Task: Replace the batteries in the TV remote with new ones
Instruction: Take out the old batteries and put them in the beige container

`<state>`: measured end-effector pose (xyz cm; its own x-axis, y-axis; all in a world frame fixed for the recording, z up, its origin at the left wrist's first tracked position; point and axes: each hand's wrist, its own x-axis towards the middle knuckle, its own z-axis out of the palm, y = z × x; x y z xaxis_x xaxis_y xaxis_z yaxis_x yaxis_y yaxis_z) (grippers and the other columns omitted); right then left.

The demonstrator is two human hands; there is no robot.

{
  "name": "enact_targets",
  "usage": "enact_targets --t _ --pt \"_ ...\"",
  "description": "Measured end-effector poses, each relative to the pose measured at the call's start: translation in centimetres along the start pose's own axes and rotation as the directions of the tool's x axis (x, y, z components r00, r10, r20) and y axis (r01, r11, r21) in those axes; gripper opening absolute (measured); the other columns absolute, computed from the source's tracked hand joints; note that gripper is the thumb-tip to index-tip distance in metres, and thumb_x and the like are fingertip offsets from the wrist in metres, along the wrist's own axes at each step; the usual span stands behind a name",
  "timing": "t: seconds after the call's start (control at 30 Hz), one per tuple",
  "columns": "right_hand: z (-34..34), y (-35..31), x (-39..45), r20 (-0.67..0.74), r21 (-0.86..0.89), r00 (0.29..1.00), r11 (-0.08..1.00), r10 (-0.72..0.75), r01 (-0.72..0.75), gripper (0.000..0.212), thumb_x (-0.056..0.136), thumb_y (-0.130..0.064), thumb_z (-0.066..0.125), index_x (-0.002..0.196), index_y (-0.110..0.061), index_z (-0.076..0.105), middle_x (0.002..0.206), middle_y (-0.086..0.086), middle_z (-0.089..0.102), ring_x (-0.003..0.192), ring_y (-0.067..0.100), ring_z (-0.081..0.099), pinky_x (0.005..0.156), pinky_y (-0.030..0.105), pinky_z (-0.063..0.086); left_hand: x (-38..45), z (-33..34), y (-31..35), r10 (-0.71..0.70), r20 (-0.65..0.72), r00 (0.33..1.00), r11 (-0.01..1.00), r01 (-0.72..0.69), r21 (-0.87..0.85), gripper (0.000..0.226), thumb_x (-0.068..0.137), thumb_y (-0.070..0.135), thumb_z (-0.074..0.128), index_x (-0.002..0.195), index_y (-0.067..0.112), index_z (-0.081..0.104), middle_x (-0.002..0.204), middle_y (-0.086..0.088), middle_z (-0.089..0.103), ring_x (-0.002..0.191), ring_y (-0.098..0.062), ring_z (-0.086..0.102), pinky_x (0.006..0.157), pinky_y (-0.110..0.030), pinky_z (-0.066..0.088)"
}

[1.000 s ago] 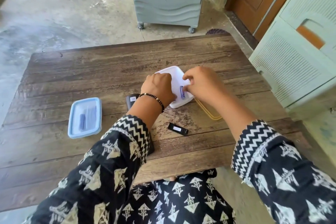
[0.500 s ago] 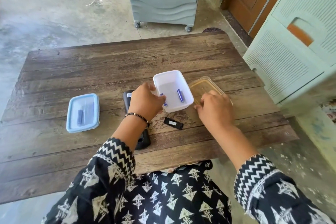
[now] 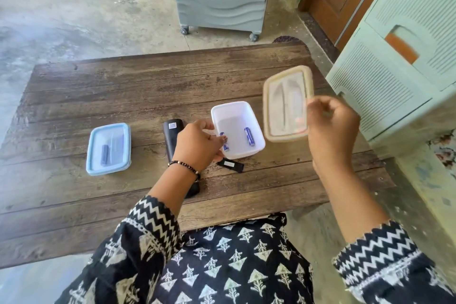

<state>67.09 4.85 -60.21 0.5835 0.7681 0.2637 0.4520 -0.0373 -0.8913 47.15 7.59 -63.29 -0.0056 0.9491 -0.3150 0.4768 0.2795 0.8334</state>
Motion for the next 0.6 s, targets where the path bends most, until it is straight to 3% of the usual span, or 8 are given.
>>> enact_targets --t 0.07,0.1,0.2,0.3,0.43,0.53,0.6 --pt "1.8 0.2 -0.4 0.095 0.248 0.969 0.937 0.229 -0.246 0.016 0.088 -0.011 0.055 0.074 -0.015 0.063 0.069 0.000 0.065 0.049 0.013 0.064 0.049 0.033 0.054 0.0 0.1 0.0 -0.001 0.002 1.000 1.000 0.001 -0.006 0.023 0.082 0.015 0.068 0.102 0.015 0.056 0.050 0.009 0.059 0.042 -0.004 0.062 0.047 -0.017 0.053" --pt "2.6 0.5 -0.7 0.132 0.286 0.950 0.907 0.282 -0.309 0.018 0.087 -0.011 0.056 0.071 -0.016 0.063 0.065 -0.001 0.064 0.045 0.013 0.062 0.048 0.035 0.054 0.0 0.1 0.0 -0.003 0.002 1.000 1.000 0.003 -0.013 0.023 0.082 0.015 0.068 0.102 0.015 0.056 0.049 0.009 0.058 0.043 -0.004 0.062 0.047 -0.017 0.053" --pt "4.1 1.6 -1.7 0.164 0.216 0.927 0.904 0.338 -0.368 0.016 0.086 -0.014 0.060 0.071 -0.016 0.065 0.057 -0.004 0.061 0.041 0.011 0.059 0.054 0.040 0.054 0.0 0.2 0.0 0.001 -0.005 1.000 1.000 -0.001 0.008 0.024 0.083 0.014 0.067 0.105 0.013 0.058 0.052 0.008 0.056 0.053 -0.012 0.066 0.053 -0.024 0.055" --pt "4.8 2.5 -2.2 0.183 0.057 0.929 0.939 0.323 -0.338 0.010 0.085 -0.015 0.062 0.085 -0.009 0.071 0.061 0.000 0.065 0.045 0.011 0.057 0.051 0.031 0.051 0.0 0.4 0.0 0.009 -0.010 1.000 1.000 -0.008 0.017 0.025 0.086 0.011 0.062 0.111 0.011 0.058 0.056 0.006 0.055 0.052 -0.011 0.065 0.051 -0.022 0.055" --pt "5.2 2.5 -1.8 0.227 -0.123 0.948 0.972 0.224 -0.200 0.019 0.082 -0.014 0.063 0.100 -0.014 0.070 0.080 -0.003 0.067 0.072 0.011 0.062 0.066 0.026 0.051 -0.4 0.7 0.1 -0.046 0.003 0.999 0.996 0.046 -0.080 0.024 0.093 0.008 0.047 0.114 0.011 0.056 0.077 -0.002 0.066 0.048 -0.009 0.065 0.041 -0.017 0.050" --pt "5.2 2.2 -1.1 0.302 -0.195 0.942 0.977 0.148 -0.091 0.022 0.081 -0.010 0.062 0.100 -0.015 0.070 0.082 -0.004 0.066 0.074 0.011 0.061 0.068 0.025 0.051 -0.3 0.8 -0.1 -0.052 -0.002 0.999 0.993 0.051 -0.110 0.025 0.097 0.020 0.042 0.114 0.011 0.057 0.091 -0.009 0.069 0.060 -0.019 0.068 0.054 -0.029 0.058" --pt "5.2 2.1 -0.9 0.334 -0.229 0.939 0.973 0.087 -0.009 0.022 0.081 -0.008 0.062 0.099 -0.015 0.070 0.081 -0.004 0.065 0.071 0.009 0.059 0.062 0.016 0.046 0.1 0.7 -0.3 -0.046 0.010 0.999 0.993 0.047 -0.106 0.027 0.095 0.029 0.045 0.113 0.013 0.058 0.090 -0.008 0.071 0.064 -0.021 0.070 0.063 -0.037 0.060"
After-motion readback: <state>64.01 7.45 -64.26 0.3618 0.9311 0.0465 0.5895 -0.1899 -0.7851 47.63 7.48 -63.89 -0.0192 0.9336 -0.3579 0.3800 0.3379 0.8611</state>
